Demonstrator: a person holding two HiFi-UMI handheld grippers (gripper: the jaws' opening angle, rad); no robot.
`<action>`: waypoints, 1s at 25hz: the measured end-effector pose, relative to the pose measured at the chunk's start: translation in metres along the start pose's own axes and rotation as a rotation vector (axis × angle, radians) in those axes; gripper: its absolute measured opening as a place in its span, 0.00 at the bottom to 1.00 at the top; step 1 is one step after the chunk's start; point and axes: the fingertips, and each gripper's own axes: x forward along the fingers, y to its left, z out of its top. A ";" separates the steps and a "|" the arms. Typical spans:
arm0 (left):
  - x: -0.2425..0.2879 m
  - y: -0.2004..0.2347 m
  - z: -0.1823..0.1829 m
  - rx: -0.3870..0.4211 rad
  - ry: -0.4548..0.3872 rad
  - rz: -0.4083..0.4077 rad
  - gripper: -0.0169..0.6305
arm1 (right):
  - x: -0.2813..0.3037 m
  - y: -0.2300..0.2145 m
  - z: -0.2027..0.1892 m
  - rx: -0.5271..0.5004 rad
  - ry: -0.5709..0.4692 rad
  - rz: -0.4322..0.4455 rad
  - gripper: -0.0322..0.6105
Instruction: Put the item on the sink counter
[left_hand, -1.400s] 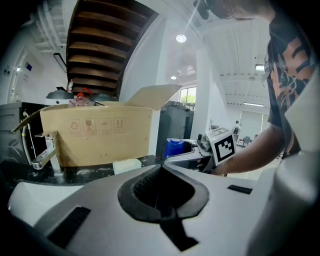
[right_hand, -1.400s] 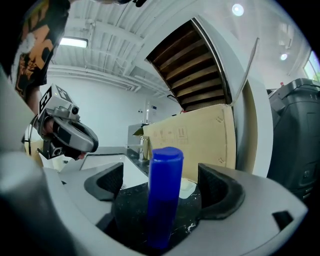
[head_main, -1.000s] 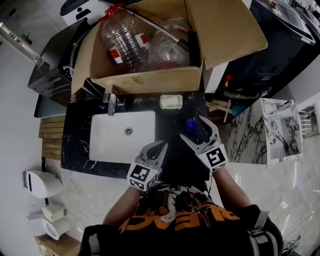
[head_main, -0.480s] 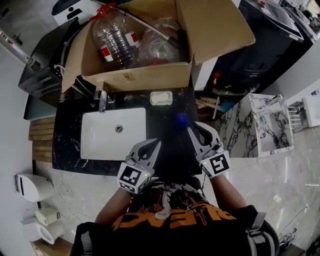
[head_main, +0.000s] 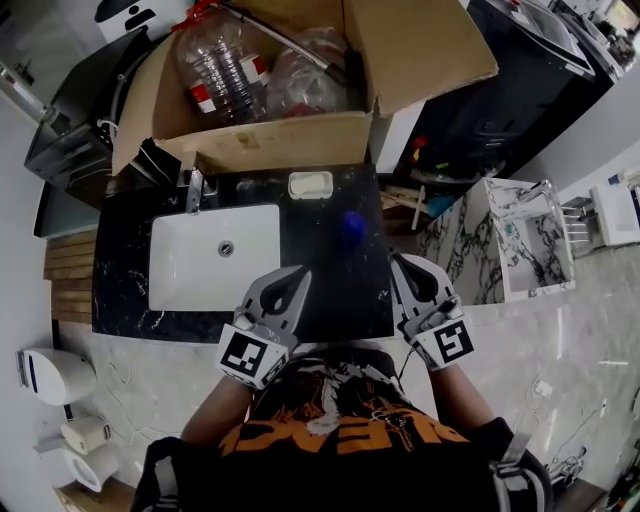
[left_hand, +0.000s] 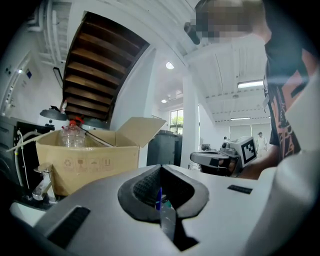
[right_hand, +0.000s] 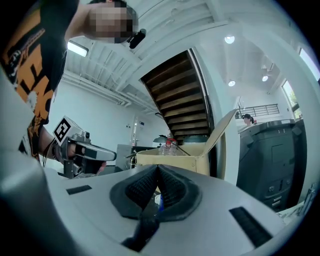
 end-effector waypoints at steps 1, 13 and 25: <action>-0.002 -0.001 0.008 0.004 -0.013 0.002 0.05 | -0.006 0.001 0.005 0.007 0.000 -0.003 0.07; -0.013 0.004 0.062 0.021 -0.114 0.001 0.05 | -0.038 0.012 0.046 0.034 -0.051 -0.011 0.07; 0.000 -0.001 0.070 0.022 -0.124 -0.029 0.05 | -0.030 0.007 0.046 0.000 -0.026 -0.005 0.07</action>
